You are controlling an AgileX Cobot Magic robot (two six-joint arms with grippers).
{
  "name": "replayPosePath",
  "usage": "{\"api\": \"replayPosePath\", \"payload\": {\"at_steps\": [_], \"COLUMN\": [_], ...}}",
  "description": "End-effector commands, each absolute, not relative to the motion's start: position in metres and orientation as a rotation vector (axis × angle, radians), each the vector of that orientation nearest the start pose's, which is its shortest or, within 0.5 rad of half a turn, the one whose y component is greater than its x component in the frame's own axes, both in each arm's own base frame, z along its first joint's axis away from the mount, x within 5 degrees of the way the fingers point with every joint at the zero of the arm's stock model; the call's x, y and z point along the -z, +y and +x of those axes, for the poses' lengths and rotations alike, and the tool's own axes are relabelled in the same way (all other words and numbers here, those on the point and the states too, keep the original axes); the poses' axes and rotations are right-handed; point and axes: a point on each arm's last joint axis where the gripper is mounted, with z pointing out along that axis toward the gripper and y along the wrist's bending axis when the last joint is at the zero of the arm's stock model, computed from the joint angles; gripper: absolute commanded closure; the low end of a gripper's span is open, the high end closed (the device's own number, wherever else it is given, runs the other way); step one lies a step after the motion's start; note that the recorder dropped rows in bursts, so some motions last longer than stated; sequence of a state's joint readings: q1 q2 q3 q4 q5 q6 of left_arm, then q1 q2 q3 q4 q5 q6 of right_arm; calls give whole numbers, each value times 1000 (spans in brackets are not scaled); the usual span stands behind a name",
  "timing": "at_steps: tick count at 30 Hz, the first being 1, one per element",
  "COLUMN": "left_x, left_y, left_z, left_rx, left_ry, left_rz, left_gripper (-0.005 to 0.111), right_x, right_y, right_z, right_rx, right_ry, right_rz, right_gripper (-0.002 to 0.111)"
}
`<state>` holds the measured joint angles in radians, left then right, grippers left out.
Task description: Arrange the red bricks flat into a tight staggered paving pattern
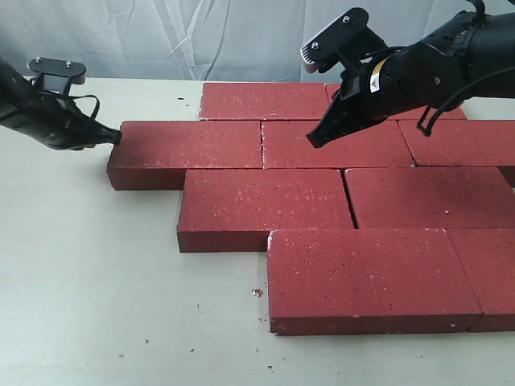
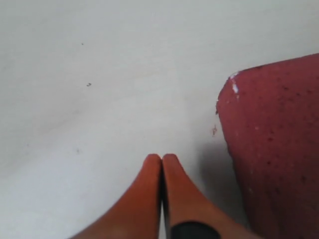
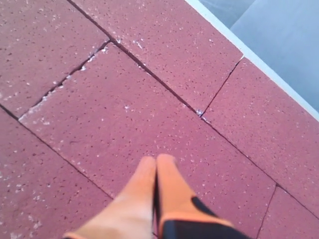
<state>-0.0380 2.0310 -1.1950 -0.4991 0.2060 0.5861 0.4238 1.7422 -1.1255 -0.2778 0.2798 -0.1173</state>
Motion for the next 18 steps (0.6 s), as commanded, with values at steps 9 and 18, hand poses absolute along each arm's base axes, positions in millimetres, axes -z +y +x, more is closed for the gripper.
{"api": "replayPosePath", "payload": {"at_steps": [9, 18], "left_x": [-234, -265], "left_y": [-46, -34], "left_z": [392, 365], "left_rx": [213, 128], "left_ry": [2289, 2347], "left_rz": [191, 387], "left_gripper": [107, 107], "right_x": [-242, -278], "right_y": [153, 128], "right_z": [351, 356], "right_rx": [-14, 196], "right_ry": [2094, 2350], "right_rz": [-790, -819], "right_gripper": [109, 109]}}
